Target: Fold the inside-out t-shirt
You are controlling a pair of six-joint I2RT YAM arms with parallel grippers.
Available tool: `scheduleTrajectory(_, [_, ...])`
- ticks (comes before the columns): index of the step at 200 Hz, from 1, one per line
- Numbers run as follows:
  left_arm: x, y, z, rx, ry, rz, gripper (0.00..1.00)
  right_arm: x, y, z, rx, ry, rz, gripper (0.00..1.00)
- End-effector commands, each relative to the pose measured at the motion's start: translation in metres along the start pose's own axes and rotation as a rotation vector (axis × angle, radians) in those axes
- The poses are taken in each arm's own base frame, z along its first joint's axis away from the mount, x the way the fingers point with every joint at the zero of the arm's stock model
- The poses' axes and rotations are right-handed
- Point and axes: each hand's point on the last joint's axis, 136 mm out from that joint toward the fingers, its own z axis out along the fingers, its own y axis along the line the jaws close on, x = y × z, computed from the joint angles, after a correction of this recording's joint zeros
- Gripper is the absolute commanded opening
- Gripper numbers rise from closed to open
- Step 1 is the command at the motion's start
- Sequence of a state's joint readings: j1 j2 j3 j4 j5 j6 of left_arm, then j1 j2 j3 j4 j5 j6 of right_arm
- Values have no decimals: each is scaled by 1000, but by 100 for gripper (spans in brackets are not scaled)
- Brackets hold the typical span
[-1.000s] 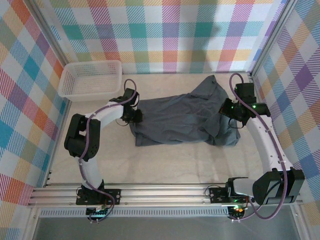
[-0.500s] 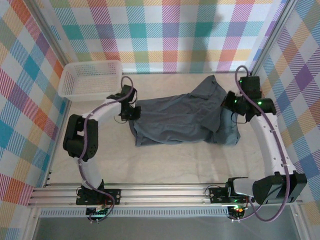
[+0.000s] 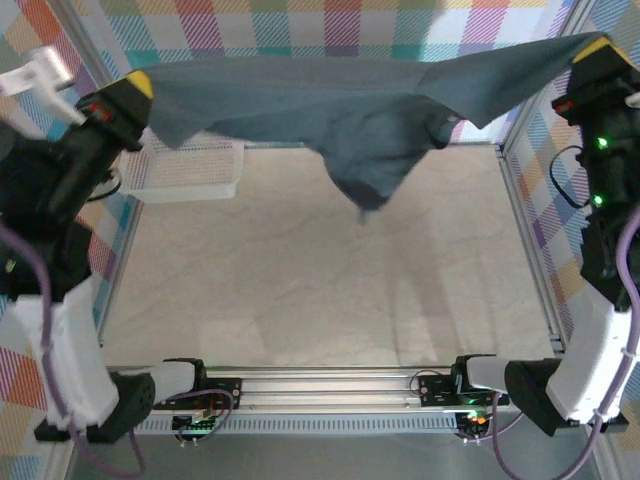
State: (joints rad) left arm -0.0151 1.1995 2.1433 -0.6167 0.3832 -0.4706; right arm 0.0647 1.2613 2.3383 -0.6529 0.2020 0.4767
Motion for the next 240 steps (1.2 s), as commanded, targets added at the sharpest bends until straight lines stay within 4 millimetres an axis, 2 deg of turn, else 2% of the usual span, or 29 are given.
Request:
scheduleTrajectory(1, [22, 25, 5, -92, 66, -82, 0, -35, 17, -10, -66, -131, -17, 0])
scheduleTrajectory(21, [10, 20, -2, -96, 23, -61, 0, -38, 24, -6, -94, -134, -26, 0])
scheduleTrajectory(41, [21, 38, 22, -129, 74, -69, 0, -23, 20, 21, -82, -96, -28, 0])
scheduleTrajectory(60, [35, 62, 57, -140, 118, -89, 0, -2, 17, 58, -90, -57, -18, 0])
scheduleTrajectory(76, [46, 87, 96, -145, 137, -98, 0, 10, 20, 93, -125, -65, -47, 0])
scheduleTrajectory(86, [48, 96, 118, -124, 132, -97, 0, 17, 21, 119, -146, -85, -89, 0])
scheduleTrajectory(96, [52, 109, 145, -112, 142, -100, 0, 20, 19, 141, -165, -130, -133, 0])
scheduleTrajectory(110, [53, 122, 177, -98, 150, -95, 0, 18, 0, 169, -159, -185, -112, 0])
scheduleTrajectory(121, [53, 130, 196, -90, 148, -91, 0, 6, -7, 179, -200, -248, -74, 0])
scheduleTrajectory(122, [46, 124, 193, -78, 131, -84, 0, 6, -7, 180, -204, -251, -69, 0])
scheduleTrajectory(126, [39, 120, 195, -62, 110, -76, 0, 1, -9, 182, -219, -275, -55, 0])
scheduleTrajectory(139, [30, 119, 206, -31, 61, -83, 0, -16, -14, 181, -229, -352, -39, 0])
scheduleTrajectory(152, [21, 115, 207, -14, 18, -86, 0, -33, -16, 173, -235, -410, -36, 0])
scheduleTrajectory(168, [9, 108, 201, -12, -16, -67, 0, -47, -18, 164, -256, -432, -12, 0])
scheduleTrajectory(190, [-5, 91, 185, 5, -41, -34, 0, -49, -11, 156, -306, -396, 27, 0])
scheduleTrajectory(201, [-6, 86, 179, 9, -34, -24, 0, -44, -8, 156, -325, -354, 55, 0])
scheduleTrajectory(215, [4, 88, 175, -4, 10, -9, 0, -28, -14, 162, -301, -267, 92, 0])
scheduleTrajectory(224, [21, 95, 176, -24, 72, -10, 0, -10, -22, 168, -269, -182, 116, 0])
scheduleTrajectory(235, [48, 109, 176, -54, 156, -19, 0, 22, -30, 174, -244, -45, 125, 0])
scheduleTrajectory(240, [67, 119, 177, -76, 208, -27, 0, 40, -32, 175, -251, 33, 128, 0])
